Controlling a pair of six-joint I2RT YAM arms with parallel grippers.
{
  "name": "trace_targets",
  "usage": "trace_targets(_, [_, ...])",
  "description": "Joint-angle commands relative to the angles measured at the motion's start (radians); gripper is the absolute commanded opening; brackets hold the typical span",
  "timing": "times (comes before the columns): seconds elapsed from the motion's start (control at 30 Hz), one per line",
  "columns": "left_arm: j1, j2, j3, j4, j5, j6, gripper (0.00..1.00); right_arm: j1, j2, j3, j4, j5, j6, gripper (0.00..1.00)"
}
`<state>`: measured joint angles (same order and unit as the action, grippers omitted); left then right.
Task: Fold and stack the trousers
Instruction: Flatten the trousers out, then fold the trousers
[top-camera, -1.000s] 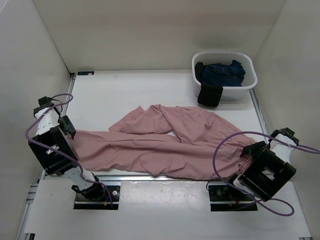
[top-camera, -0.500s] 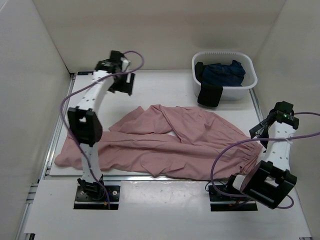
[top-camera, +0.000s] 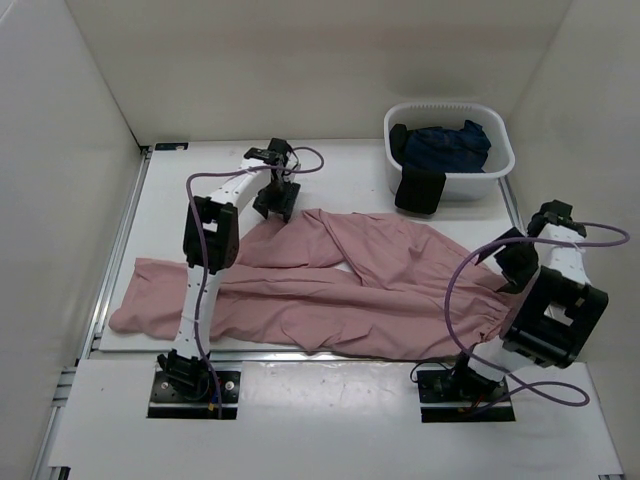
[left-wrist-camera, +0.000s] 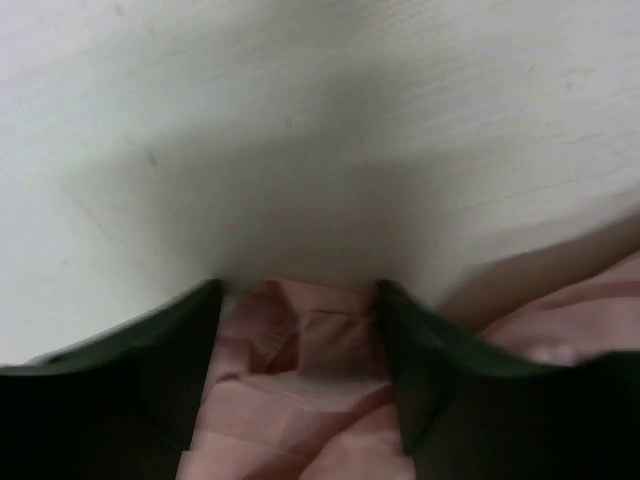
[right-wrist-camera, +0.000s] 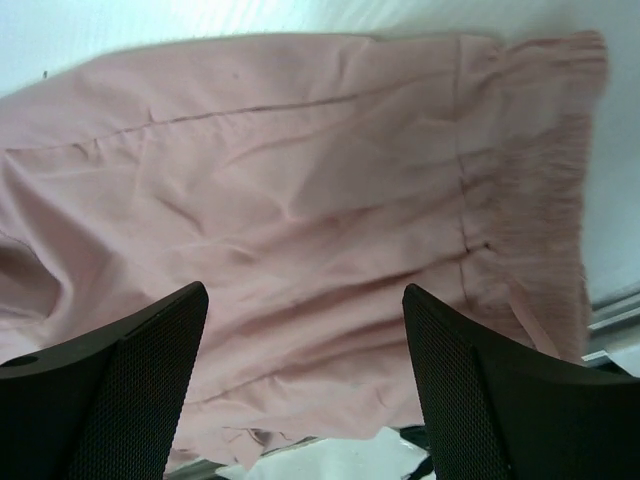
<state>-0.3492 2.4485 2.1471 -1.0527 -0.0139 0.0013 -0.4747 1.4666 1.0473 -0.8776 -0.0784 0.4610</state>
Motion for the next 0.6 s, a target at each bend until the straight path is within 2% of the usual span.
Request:
trace_targets(0.0, [-0.005, -0.032, -0.088, -0.006, 0.087, -0.001, 0.58, 0.011, 0.043, -0.029, 0.06, -0.037, 0.048, 0.85])
trace_targets(0.1, [-0.014, -0.032, -0.11, -0.006, 0.097, -0.001, 0.14, 0.011, 0.112, -0.03, 0.074, 0.021, 0.067, 0.86])
trace_targets(0.2, [-0.014, -0.061, -0.101, -0.006, 0.004, -0.001, 0.14, 0.011, 0.211, 0.015, 0.085, 0.084, 0.119, 0.86])
trace_targets(0.27, [0.012, -0.117, -0.101, 0.007, -0.121, -0.001, 0.14, 0.011, 0.291, 0.045, 0.072, 0.095, 0.119, 0.78])
trace_targets(0.3, [0.027, -0.14, -0.101, 0.017, -0.153, -0.001, 0.14, 0.011, 0.314, 0.065, 0.059, 0.106, 0.119, 0.61])
trace_targets(0.37, [0.099, -0.216, -0.092, 0.026, -0.233, -0.001, 0.14, 0.011, 0.345, 0.065, 0.058, 0.106, 0.119, 0.44])
trace_targets(0.4, [0.123, -0.241, -0.092, 0.036, -0.259, -0.001, 0.14, 0.011, 0.345, 0.065, 0.069, 0.106, 0.119, 0.24])
trace_targets(0.43, [0.18, -0.293, -0.082, 0.036, -0.297, -0.001, 0.14, 0.011, 0.345, 0.053, 0.069, 0.092, 0.119, 0.15])
trace_targets(0.53, [0.26, -0.37, -0.082, 0.046, -0.325, -0.001, 0.14, 0.037, 0.29, 0.063, 0.069, 0.092, 0.094, 0.0])
trace_targets(0.57, [0.303, -0.416, -0.082, 0.046, -0.337, -0.001, 0.14, 0.059, 0.275, 0.072, 0.06, 0.115, 0.079, 0.0])
